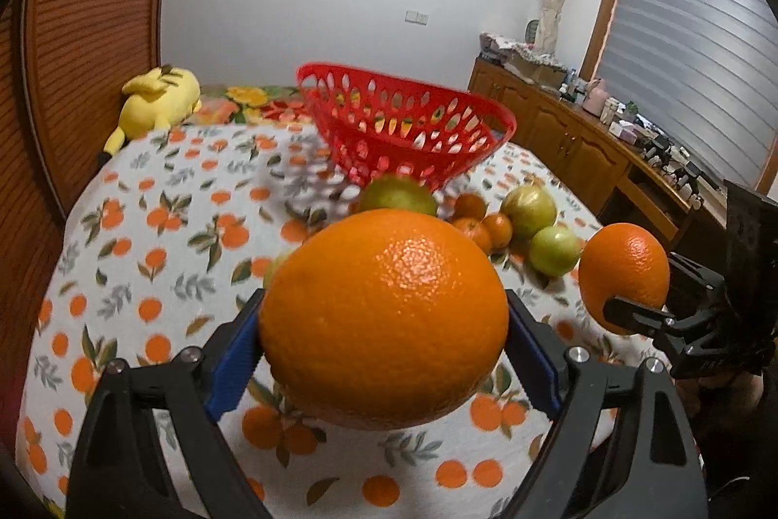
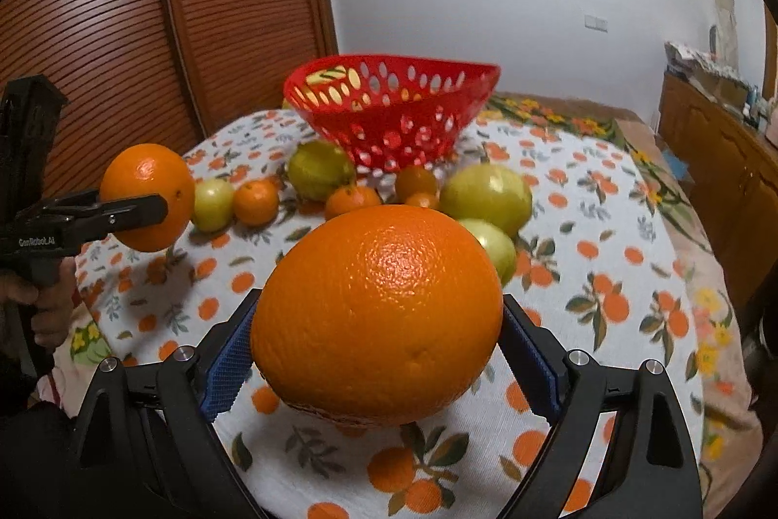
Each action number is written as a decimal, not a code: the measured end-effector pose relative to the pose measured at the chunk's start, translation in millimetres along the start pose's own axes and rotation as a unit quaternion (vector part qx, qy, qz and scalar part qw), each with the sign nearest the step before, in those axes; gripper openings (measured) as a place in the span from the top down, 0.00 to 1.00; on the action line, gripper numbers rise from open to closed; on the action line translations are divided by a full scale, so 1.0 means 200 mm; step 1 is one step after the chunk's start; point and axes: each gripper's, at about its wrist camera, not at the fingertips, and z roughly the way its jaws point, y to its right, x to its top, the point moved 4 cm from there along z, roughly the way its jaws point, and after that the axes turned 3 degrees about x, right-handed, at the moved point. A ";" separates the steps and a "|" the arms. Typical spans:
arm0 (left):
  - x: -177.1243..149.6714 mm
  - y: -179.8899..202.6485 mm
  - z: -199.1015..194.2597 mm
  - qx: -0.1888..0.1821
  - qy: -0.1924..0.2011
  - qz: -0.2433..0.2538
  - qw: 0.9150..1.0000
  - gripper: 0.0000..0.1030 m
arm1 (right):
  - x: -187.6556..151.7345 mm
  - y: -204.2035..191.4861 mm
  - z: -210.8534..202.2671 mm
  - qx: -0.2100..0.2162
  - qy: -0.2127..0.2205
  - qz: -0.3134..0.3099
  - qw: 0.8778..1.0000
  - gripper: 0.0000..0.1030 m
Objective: Organize fruits
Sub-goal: 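Close the right gripper on the large orange while the left gripper grasps a small orange, then carry both oranges over the red basket and open both grippers, then withdraw both grippers from the basket toward the remaining fruit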
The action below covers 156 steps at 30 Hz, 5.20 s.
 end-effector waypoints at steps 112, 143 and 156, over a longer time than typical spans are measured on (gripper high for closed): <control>0.65 -0.18 0.54 0.013 -0.004 0.029 0.999 0.10 | 0.75 0.11 0.80 0.076 -0.094 -0.112 0.986 0.09; 0.44 -0.20 0.31 0.024 0.030 0.027 0.999 0.10 | 0.56 0.22 0.27 0.002 0.016 -0.005 1.000 0.09; 0.24 -0.20 0.22 0.022 0.005 0.043 0.999 0.10 | 0.20 0.28 0.13 -0.032 0.009 0.049 0.998 0.09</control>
